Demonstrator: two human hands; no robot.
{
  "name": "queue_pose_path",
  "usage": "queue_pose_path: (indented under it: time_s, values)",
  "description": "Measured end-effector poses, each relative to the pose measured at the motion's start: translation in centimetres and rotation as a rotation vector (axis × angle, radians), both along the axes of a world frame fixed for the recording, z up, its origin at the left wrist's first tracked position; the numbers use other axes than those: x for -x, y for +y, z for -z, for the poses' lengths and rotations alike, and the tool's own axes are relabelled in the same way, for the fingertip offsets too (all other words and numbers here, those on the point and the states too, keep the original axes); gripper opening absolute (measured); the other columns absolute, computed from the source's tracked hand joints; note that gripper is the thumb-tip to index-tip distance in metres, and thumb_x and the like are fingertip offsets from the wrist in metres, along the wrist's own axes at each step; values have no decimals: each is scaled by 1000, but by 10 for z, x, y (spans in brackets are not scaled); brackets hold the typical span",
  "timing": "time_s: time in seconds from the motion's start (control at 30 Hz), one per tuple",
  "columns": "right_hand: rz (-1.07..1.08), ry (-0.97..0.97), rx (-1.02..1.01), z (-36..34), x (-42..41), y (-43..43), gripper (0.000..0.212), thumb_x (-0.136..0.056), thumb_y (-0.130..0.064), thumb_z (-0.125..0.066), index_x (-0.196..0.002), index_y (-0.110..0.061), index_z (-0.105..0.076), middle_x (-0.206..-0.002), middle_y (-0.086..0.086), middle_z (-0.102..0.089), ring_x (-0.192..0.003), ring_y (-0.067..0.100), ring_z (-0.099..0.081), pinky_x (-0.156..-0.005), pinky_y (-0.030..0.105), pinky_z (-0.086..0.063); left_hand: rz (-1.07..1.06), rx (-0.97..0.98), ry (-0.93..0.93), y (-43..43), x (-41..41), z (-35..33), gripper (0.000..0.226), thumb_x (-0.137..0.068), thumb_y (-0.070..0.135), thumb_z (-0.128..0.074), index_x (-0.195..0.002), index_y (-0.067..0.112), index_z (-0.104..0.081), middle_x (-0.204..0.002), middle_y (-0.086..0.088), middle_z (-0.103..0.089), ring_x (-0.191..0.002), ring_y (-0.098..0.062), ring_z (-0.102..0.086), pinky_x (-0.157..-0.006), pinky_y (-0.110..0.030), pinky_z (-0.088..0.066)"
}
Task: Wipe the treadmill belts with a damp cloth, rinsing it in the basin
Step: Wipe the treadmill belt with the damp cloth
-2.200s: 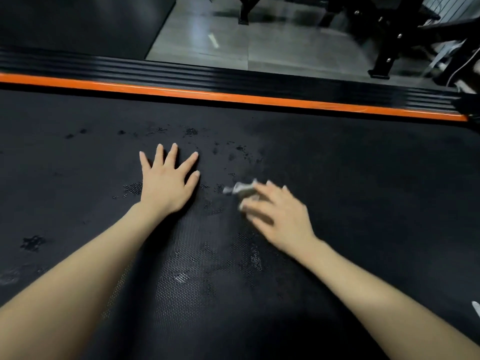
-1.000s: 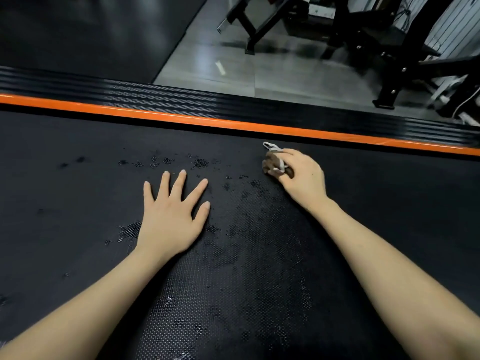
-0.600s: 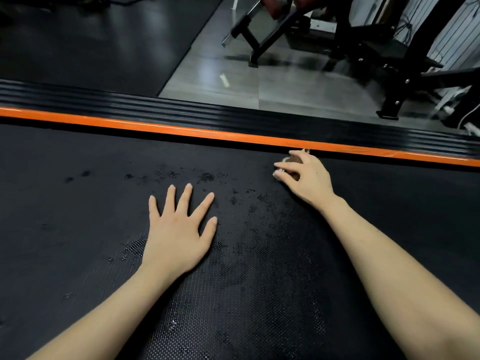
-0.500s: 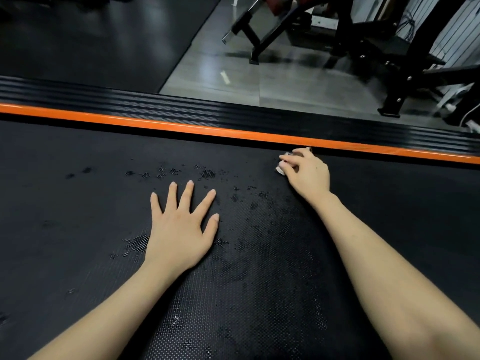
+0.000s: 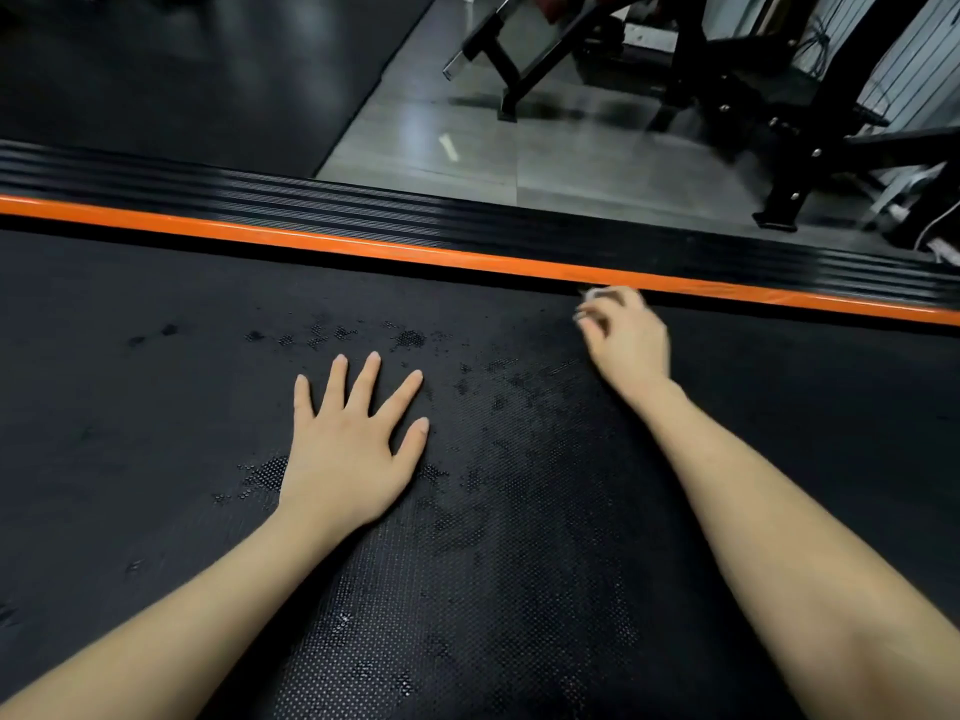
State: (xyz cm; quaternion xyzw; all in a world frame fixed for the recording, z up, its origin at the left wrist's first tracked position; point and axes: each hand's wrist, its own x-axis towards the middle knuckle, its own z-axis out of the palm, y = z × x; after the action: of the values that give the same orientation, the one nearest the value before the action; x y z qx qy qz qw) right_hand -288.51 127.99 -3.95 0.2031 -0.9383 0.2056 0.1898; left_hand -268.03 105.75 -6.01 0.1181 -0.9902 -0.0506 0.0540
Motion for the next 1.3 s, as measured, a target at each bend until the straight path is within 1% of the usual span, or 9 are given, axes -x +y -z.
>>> queue_pose_path:
  time_s: [0.1, 0.3, 0.47, 0.6, 0.73, 0.9, 1.0, 1.1, 1.3]
  values:
    - [272, -86, 40, 0, 11, -14, 21, -91, -28, -53, -105, -21, -67, -120, 7, -53, -97, 32, -59, -83, 34, -42, -8, 7, -11, 3, 2, 1, 70, -82, 62, 6, -148, 45, -10, -160, -5, -9, -146, -32, 1, -115, -56, 2]
    - [-205, 2, -80, 6, -31, -124, 20, -93, -24, -53, -103, -17, -69, -115, 4, -60, -97, 30, -57, -80, 35, -43, 4, 8, -9, -1, 1, 1, 70, -82, 63, 8, -148, 46, -8, -160, -3, -7, -146, -30, 2, -115, -55, 3]
    - [-207, -1, -55, 2, -30, -68, 16, -91, -21, -58, -95, -13, -71, -113, 2, -63, -101, 28, -60, -78, 35, -47, 0, -2, -6, 0, 0, -1, 71, -81, 63, 8, -148, 47, -10, -160, -2, -8, -146, -30, 2, -115, -54, 4]
    - [-355, 12, 6, -3, -98, -50, 20, -86, -24, -55, -84, -13, -73, -104, 0, -68, -92, 23, -65, -74, 33, -53, -10, 3, -32, 1, 0, 0, 71, -80, 62, 9, -148, 46, -8, -160, -3, -5, -146, -30, 4, -115, -54, 5]
    - [-483, -17, 24, -1, -187, -4, 24, -88, -33, -54, -94, -20, -73, -116, 0, -65, -102, 20, -63, -88, 30, -49, -1, -12, -26, 1, 1, 0, 72, -81, 61, 7, -149, 44, -9, -160, -4, -6, -146, -32, 4, -115, -56, 5]
    - [-503, -88, -161, 1, -169, -10, 36, -84, -52, -54, -111, -33, -68, -138, 4, -51, -131, 33, -41, -106, 56, -26, -8, 0, -26, 2, 1, 1, 69, -84, 61, 5, -149, 44, -8, -160, -5, -5, -146, -32, 4, -114, -57, 4]
    - [-356, -189, -99, 1, -149, -39, 34, -84, -49, -57, -110, -32, -69, -138, 3, -51, -133, 35, -39, -106, 61, -28, -9, 3, -41, 2, 2, 0, 58, -93, 58, -3, -149, 44, -6, -160, -4, -3, -146, -32, 5, -114, -57, 4]
    - [-287, -202, -27, 4, -167, -40, 34, -85, -46, -51, -107, -29, -71, -129, 0, -59, -124, 30, -51, -100, 56, -40, -3, -5, -48, 3, 0, -2, 57, -94, 56, -11, -149, 43, -7, -160, -4, -3, -146, -31, 5, -114, -57, 4]
    - [-577, -113, -40, 0, -256, 16, 27, -86, -36, -56, -105, -26, -72, -125, 1, -62, -118, 28, -56, -103, 48, -40, 5, -10, -43, 1, 0, -3, 56, -95, 56, -15, -149, 41, -12, -160, -6, -7, -146, -33, 2, -114, -58, 2]
